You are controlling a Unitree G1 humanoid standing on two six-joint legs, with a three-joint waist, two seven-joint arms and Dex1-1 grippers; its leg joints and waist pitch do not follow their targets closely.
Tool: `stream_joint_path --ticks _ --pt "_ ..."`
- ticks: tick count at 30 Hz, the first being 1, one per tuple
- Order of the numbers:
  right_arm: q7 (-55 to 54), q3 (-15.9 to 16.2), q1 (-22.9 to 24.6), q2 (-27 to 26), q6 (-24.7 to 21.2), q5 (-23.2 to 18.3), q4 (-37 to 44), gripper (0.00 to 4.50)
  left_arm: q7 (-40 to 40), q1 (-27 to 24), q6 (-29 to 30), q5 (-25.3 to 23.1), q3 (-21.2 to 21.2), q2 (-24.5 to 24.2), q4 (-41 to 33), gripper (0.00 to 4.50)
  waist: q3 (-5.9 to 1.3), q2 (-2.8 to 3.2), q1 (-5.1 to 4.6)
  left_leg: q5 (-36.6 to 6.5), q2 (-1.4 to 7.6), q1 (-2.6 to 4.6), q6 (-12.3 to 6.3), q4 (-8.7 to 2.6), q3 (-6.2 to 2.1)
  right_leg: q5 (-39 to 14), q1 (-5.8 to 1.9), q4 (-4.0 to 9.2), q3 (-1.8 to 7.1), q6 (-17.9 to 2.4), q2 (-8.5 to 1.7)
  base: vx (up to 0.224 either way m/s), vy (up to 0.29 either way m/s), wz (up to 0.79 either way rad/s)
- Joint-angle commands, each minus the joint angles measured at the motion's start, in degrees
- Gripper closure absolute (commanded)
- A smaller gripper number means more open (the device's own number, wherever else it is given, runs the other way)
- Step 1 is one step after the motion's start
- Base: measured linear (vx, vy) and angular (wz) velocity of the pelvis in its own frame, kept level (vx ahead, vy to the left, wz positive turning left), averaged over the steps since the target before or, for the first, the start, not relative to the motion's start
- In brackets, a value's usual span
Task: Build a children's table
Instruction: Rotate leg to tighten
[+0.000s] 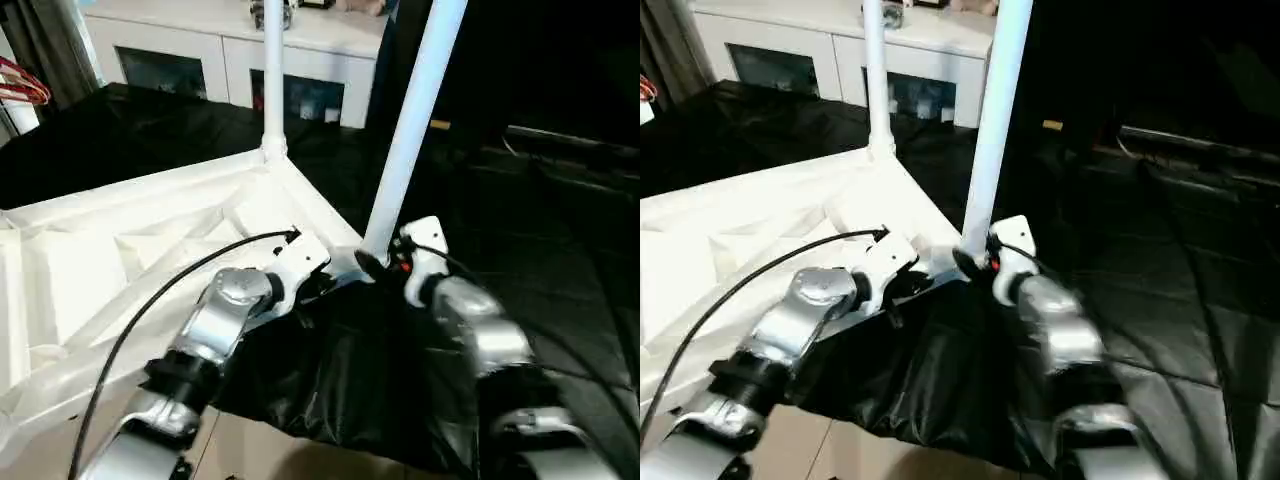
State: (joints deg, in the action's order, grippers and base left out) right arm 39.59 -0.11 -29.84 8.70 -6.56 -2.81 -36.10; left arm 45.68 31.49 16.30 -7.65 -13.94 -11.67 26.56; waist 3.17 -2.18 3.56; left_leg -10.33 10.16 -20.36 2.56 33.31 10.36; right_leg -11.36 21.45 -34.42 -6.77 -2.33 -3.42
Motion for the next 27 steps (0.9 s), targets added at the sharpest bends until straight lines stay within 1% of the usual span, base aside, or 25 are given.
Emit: stream_joint_path --ticks 1,2,3,4,5,6,7,8,10,11,12,15,18,19,20,22,24,25,27 --pt "9.52 6.61 1.26 -0.37 -1.17 -1.06 0.94 1.22 2.48 0.59 -4.15 2.44 -1.13 0.56 -3.38 4.5 -3.16 0.29 0.25 -11.77 4.06 0.25 -2.81 -3.76 -1.75 -15.93 -2.39 5.21 4.55 -8.76 -6.76 0.0 0.0 0.0" --pt "9.52 6.61 1.26 -0.37 -1.17 -1.06 0.94 1.22 2.48 0.59 -4.15 2.44 -1.13 0.56 -3.38 4.5 -3.14 0.25 0.22 -11.74 4.14 0.25 -3.03 -3.76 -1.72 -15.71 -2.38 5.16 4.54 -8.9 -6.67 0.0 0.0 0.0" --pt "12.43 6.87 1.16 1.54 -1.4 -1.6 1.41 1.22 4.54 0.04 -5.13 3.0 -1.22 -0.73 -4.12 4.5 -3.07 0.28 0.24 -11.86 4.16 0.29 -3.1 -3.81 -1.75 -15.92 -2.33 5.24 4.54 -8.9 -6.68 0.0 0.0 0.0" --pt "15.8 7.23 1.12 3.57 -1.88 -2.14 2.02 1.22 7.11 -0.75 -5.87 3.87 -1.31 -2.16 -5.31 4.5 -3.16 0.28 0.27 -11.91 4.24 0.31 -3.2 -3.78 -1.79 -15.53 -2.42 5.08 4.52 -9.18 -6.7 0.0 0.0 0.0" --pt "16.54 7.37 1.13 4.0 -1.9 -2.18 2.14 1.22 7.73 -0.95 -6.05 4.1 -1.35 -2.47 -5.64 4.5 -3.18 0.42 0.31 -11.8 4.27 0.32 -3.28 -3.77 -1.79 -15.15 -2.41 5.01 4.51 -9.43 -6.67 0.0 0.0 0.0" --pt "19.39 7.96 1.15 5.67 -2.0 -2.18 2.43 1.22 10.31 -1.8 -6.54 5.14 -1.5 -3.66 -7.11 4.5 -3.09 0.37 0.24 -12.04 4.28 0.23 -3.41 -3.8 -1.75 -14.93 -2.36 5.04 4.52 -9.63 -6.62 0.0 0.0 0.0" --pt "20.84 8.35 1.23 6.51 -2.13 -2.11 2.54 1.22 11.62 -2.33 -6.38 5.71 -1.6 -4.27 -8.09 4.5 -3.18 0.34 0.26 -11.87 4.26 0.2 -3.59 -3.71 -1.69 -14.74 -2.41 4.98 4.54 -9.77 -6.66 0.0 0.0 0.0" --pt "21.11 8.4 1.24 6.63 -2.13 -2.09 2.55 1.22 11.8 -2.4 -6.35 5.79 -1.61 -4.36 -8.24 4.5 -3.18 0.33 0.25 -11.71 4.27 0.19 -3.6 -3.7 -1.7 -14.51 -2.4 4.92 4.54 -9.89 -6.66 0.0 0.0 0.0" --pt "24.35 8.89 1.12 8.45 -1.13 -1.26 2.07 1.22 14.64 -3.65 -6.05 6.76 -1.88 -6.14 -10.44 4.5 -3.15 0.35 0.26 -11.32 4.34 0.18 -3.6 -3.71 -1.64 -14.11 -2.3 4.85 4.51 -10.43 -6.56 0.0 0.0 0.0" --pt "24.82 8.85 0.99 8.82 -0.94 -1.03 1.83 1.22 15.33 -3.99 -5.98 6.99 -1.92 -6.63 -10.93 4.5 -3.32 0.37 0.39 -10.95 4.44 0.24 -3.53 -3.67 -1.7 -13.53 -2.35 4.68 4.5 -10.59 -6.63 0.0 0.0 0.0" --pt "24.64 8.76 0.69 9.09 -0.59 -0.66 1.37 1.22 15.92 -4.25 -5.88 7.15 -1.94 -7.08 -11.27 4.5 -3.41 0.4 0.5 -9.52 4.49 0.19 -3.76 -3.61 -1.6 -10.92 -2.23 4.34 4.56 -11.31 -6.44 0.0 0.0 0.0" --pt "25.19 8.79 0.24 9.65 -0.38 -0.93 0.88 1.22 16.87 -4.89 -5.81 7.56 -1.97 -7.93 -12.07 4.5 -3.39 0.47 0.79 -9.2 4.55 0.25 -3.85 -3.54 -1.53 -9.29 -2.16 4.15 4.53 -12.01 -6.5 0.0 0.0 0.0" --pt "26.38 9.23 0.27 10.06 -0.58 -1.44 1.27 1.22 17.41 -5.24 -5.69 7.86 -1.94 -8.38 -12.58 4.5 -3.36 0.3 0.87 -9.89 4.5 0.15 -3.5 -3.57 -1.55 -10.19 -2.33 4.13 4.54 -11.68 -6.58 0.0 0.0 0.0" --pt "27.43 9.73 0.44 10.36 -0.64 -1.52 1.71 1.47 17.82 -5.53 -5.52 7.98 -1.89 -8.65 -13.02 4.5 -3.34 0.23 0.94 -9.63 4.44 0.12 -3.64 -3.53 -1.5 -10.5 -2.34 4.18 4.54 -11.5 -6.6 0.0 0.0 0.0" --pt "27.68 9.84 0.47 10.43 -0.66 -1.51 1.78 1.53 17.91 -5.6 -5.47 7.99 -1.88 -8.71 -13.13 4.5 -3.34 0.25 0.93 -9.53 4.42 0.12 -3.68 -3.53 -1.5 -10.65 -2.33 4.2 4.55 -11.42 -6.56 0.0 0.0 0.0" --pt "28.75 10.33 0.74 10.6 -0.47 -1.42 2.11 1.53 18.09 -5.91 -5.18 8.05 -1.84 -8.96 -13.63 4.5 -3.35 0.01 1.01 -9.28 4.39 0.14 -3.7 -3.48 -1.45 -11.41 -2.32 4.26 4.5 -10.97 -6.48 0.0 0.0 0.0" --pt "29.38 10.54 0.85 10.63 -0.25 -1.45 2.11 1.59 18.23 -6.14 -4.98 8.16 -1.85 -9.19 -13.97 4.5 -3.35 0.06 1.08 -9.07 4.44 0.14 -3.69 -3.5 -1.47 -11.53 -2.26 4.25 4.5 -10.81 -6.5 0.0 0.0 0.0" --pt "29.67 10.6 0.89 10.63 -0.19 -1.53 2.14 1.8 18.32 -6.25 -4.91 8.23 -1.85 -9.3 -14.12 4.5 -3.39 0.03 1.11 -8.99 4.46 0.15 -3.65 -3.5 -1.5 -11.44 -2.28 4.2 4.5 -10.8 -6.52 0.0 0.0 0.0" --pt "30.3 10.72 1.01 10.62 -0.27 -1.87 2.23 1.83 18.28 -6.52 -4.73 8.53 -1.89 -9.48 -14.39 4.5 -3.49 0.02 1.11 -8.72 4.44 0.14 -3.72 -3.42 -1.47 -10.86 -2.35 4.11 4.52 -10.92 -6.56 0.0 0.0 0.0"
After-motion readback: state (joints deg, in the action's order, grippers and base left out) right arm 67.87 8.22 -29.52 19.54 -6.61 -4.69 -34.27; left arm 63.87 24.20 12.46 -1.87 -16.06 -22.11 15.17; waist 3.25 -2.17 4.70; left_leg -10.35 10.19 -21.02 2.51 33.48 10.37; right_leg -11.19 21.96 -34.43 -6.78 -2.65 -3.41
